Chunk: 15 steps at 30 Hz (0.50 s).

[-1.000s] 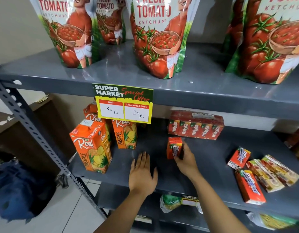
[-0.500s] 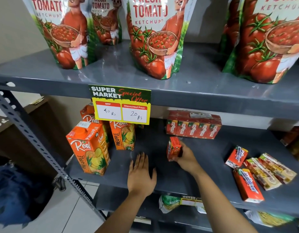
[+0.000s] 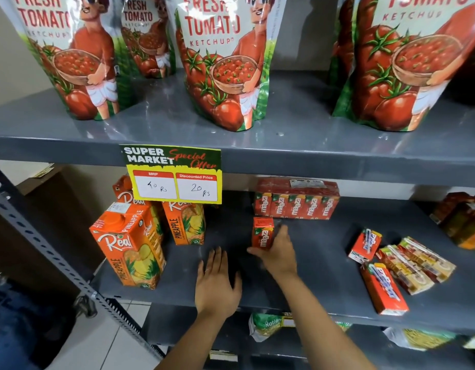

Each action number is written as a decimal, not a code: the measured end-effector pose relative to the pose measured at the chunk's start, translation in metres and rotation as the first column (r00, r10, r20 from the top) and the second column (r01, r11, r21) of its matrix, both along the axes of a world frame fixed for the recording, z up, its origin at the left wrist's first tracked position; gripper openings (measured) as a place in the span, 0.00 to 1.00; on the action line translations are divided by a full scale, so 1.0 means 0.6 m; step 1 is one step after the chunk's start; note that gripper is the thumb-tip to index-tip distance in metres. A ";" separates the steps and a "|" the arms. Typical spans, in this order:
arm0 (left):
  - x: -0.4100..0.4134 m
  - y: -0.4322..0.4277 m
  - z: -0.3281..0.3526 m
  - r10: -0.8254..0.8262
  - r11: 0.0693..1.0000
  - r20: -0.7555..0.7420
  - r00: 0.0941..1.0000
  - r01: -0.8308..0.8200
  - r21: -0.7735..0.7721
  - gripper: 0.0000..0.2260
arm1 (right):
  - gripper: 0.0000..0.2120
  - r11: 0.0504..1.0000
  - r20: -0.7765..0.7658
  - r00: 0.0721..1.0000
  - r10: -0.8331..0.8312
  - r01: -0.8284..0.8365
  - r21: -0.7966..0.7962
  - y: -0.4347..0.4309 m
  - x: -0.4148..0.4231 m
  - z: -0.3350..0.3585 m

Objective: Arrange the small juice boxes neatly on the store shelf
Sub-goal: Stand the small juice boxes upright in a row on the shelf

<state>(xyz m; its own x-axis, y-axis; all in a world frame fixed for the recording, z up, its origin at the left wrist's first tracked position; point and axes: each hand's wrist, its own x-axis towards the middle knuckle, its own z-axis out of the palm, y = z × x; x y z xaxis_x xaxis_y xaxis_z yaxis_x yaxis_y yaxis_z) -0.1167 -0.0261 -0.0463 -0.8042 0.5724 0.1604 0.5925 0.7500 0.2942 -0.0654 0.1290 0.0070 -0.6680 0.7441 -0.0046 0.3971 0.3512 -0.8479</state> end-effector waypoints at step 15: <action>-0.002 0.002 0.003 0.009 1.000 0.011 1.000 -0.008 -0.019 0.33 | 0.38 0.880 0.663 0.583 -0.469 0.250 0.403 0.331 0.143 0.002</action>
<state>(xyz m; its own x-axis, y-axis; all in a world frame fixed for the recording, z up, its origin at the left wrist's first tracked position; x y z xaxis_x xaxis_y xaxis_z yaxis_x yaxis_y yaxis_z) -0.1176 -0.0247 -0.0447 -0.8107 0.5683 0.1409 0.5829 0.7604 0.2863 0.0203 0.3278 0.0082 -0.1999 0.9689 -0.1458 0.9748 0.1815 -0.1299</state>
